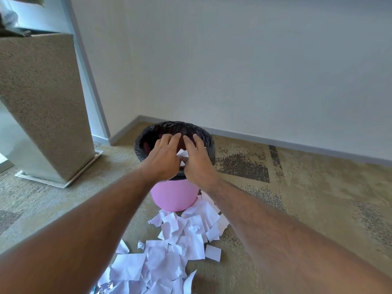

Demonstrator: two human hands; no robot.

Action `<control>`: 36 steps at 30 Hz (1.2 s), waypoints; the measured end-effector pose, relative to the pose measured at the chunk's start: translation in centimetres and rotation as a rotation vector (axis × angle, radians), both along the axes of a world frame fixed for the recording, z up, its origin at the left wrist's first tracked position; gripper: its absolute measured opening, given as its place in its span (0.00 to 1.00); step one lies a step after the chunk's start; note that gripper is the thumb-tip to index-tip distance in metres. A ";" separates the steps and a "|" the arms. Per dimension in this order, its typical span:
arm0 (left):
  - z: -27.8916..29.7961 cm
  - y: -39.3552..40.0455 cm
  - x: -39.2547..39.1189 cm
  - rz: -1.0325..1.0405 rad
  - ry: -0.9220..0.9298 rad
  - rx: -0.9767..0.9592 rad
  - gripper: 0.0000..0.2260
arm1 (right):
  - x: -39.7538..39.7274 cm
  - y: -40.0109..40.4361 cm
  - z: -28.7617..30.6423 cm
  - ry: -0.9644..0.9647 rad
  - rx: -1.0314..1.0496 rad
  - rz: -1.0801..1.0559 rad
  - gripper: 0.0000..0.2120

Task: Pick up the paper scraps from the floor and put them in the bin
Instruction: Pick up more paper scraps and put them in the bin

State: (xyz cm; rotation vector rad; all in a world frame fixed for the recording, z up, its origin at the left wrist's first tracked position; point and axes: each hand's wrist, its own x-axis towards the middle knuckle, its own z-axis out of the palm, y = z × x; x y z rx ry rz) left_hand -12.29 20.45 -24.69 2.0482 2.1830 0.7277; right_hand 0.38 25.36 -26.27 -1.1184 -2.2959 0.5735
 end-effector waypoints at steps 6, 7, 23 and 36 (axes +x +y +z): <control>-2.0 -2.2 1.1 0.025 -0.019 0.157 0.23 | 2.2 -1.8 -1.1 -0.004 0.221 0.016 0.26; -2.6 -2.7 1.4 0.029 -0.008 0.192 0.22 | 2.7 -2.4 -1.6 -0.020 0.258 0.025 0.25; -15.5 -16.3 5.2 0.058 0.069 -0.174 0.15 | 10.5 -13.3 -11.1 -0.323 0.037 0.130 0.25; -22.3 -24.2 4.8 0.277 -0.106 -0.917 0.68 | 11.4 -18.4 -18.6 -0.676 -0.384 0.327 0.53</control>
